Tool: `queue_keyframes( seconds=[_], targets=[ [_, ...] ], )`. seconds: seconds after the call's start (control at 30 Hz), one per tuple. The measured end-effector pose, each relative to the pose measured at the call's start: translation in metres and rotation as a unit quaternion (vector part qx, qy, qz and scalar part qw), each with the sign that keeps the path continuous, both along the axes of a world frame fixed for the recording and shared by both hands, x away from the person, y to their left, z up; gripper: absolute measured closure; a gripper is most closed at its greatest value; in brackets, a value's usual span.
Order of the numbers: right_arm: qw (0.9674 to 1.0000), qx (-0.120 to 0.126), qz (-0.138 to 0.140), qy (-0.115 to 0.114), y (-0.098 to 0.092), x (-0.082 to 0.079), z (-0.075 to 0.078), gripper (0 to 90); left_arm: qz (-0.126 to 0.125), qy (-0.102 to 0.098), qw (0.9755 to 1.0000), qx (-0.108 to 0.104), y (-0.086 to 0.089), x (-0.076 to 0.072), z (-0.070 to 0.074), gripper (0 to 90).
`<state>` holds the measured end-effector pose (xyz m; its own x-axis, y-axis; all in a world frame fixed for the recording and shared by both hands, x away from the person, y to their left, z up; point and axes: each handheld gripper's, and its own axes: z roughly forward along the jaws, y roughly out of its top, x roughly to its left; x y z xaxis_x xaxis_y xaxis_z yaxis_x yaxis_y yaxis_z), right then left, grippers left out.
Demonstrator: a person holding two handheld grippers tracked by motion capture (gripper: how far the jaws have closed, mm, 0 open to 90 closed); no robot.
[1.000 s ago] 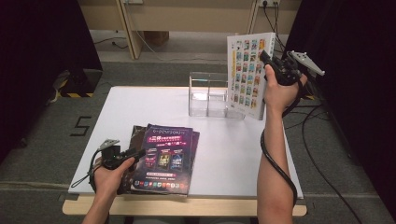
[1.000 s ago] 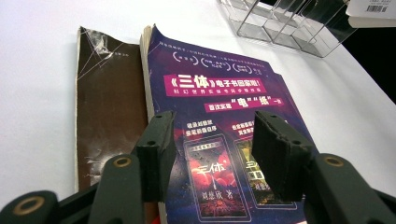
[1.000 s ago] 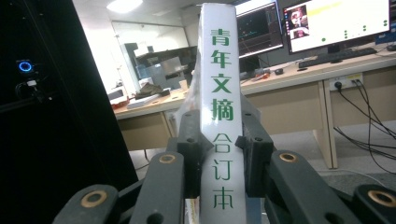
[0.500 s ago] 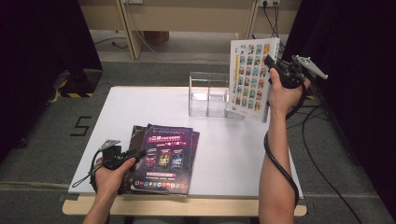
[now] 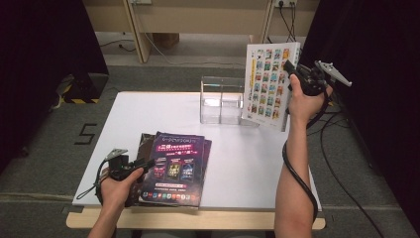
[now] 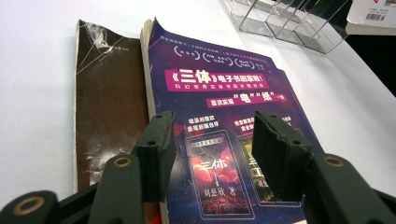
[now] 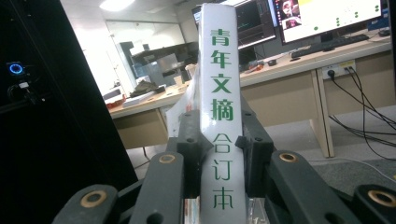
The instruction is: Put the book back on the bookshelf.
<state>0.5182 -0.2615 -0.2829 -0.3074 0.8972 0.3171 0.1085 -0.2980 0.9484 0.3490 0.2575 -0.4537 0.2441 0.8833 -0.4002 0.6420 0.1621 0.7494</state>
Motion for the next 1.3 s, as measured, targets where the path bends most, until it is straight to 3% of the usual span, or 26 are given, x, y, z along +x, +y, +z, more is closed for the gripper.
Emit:
queue_keyframes(
  seconds=[0.27, 0.73, 1.3],
  targets=[
    [1.0, 0.0, 0.001, -0.004, 0.0, 0.0, -0.002, 74.1, -0.002, 0.002, 1.0, 0.001, -0.002, 0.0, -0.001, 48.4],
    [0.9996, -0.019, -0.019, -0.012, 0.023, 0.013, -0.009, 74.0, 0.0, 0.002, 1.0, 0.0, 0.0, 0.0, -0.001, 48.4],
    [0.9986, -0.04, -0.03, 0.013, 0.035, 0.041, -0.025, 74.0, 0.001, 0.004, 1.0, 0.0, 0.001, 0.001, -0.003, 48.4]
  ],
)
